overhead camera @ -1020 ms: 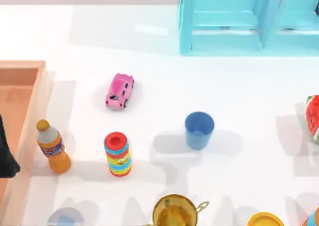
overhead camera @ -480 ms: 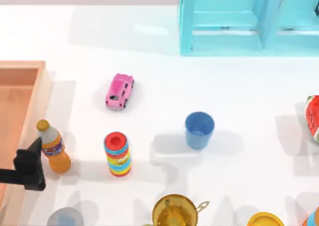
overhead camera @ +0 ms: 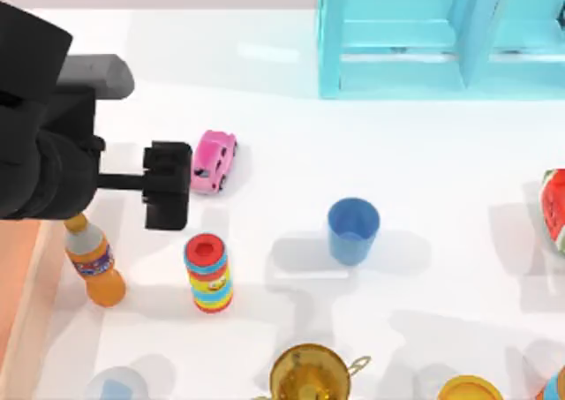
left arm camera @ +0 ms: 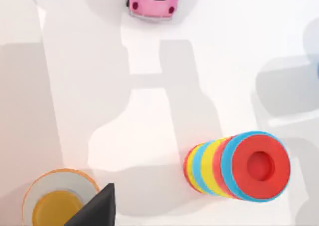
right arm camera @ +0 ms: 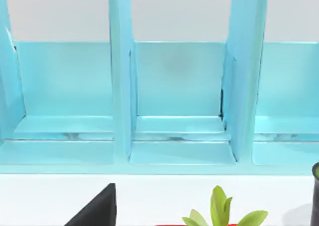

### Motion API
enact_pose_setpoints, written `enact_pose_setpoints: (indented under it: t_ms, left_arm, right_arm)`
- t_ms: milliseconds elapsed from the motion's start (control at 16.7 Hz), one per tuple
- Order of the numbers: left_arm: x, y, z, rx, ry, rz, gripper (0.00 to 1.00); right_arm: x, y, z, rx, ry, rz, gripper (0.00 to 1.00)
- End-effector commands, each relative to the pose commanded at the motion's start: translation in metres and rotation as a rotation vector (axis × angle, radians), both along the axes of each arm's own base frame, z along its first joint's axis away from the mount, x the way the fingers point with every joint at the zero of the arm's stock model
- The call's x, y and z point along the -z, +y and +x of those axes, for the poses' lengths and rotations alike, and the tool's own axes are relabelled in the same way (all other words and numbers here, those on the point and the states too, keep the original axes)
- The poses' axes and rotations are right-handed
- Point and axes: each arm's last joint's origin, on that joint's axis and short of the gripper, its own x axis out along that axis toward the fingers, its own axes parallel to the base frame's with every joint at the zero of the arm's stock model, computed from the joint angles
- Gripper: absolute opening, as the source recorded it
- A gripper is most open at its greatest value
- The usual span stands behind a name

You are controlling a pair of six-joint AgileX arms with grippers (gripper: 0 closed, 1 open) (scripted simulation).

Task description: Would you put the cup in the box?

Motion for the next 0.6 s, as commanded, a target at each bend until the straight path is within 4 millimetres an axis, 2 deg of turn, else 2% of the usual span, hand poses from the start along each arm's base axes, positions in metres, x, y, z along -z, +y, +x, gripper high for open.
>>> enact_pose_setpoints:
  t_ms: [120, 300, 420, 600]
  left_arm:
    - [-0.021, -0.038, 0.029, 0.013, 0.089, 0.005, 1.0]
    - [-0.036, -0.102, 0.064, 0.02, 0.202, 0.021, 1.0]
    - [-0.036, -0.145, 0.079, 0.017, 0.265, 0.038, 1.0]
    - [-0.025, -0.199, 0.092, -0.006, 0.343, 0.078, 1.0]
  right_arm:
    - [0.0, 0.0, 0.0, 0.0, 0.0, 0.0, 1.0]
    - [0.0, 0.0, 0.0, 0.0, 0.0, 0.0, 1.0]
    - [0.0, 0.0, 0.0, 0.0, 0.0, 0.0, 1.0]
    - [0.0, 0.0, 0.0, 0.0, 0.0, 0.0, 1.0]
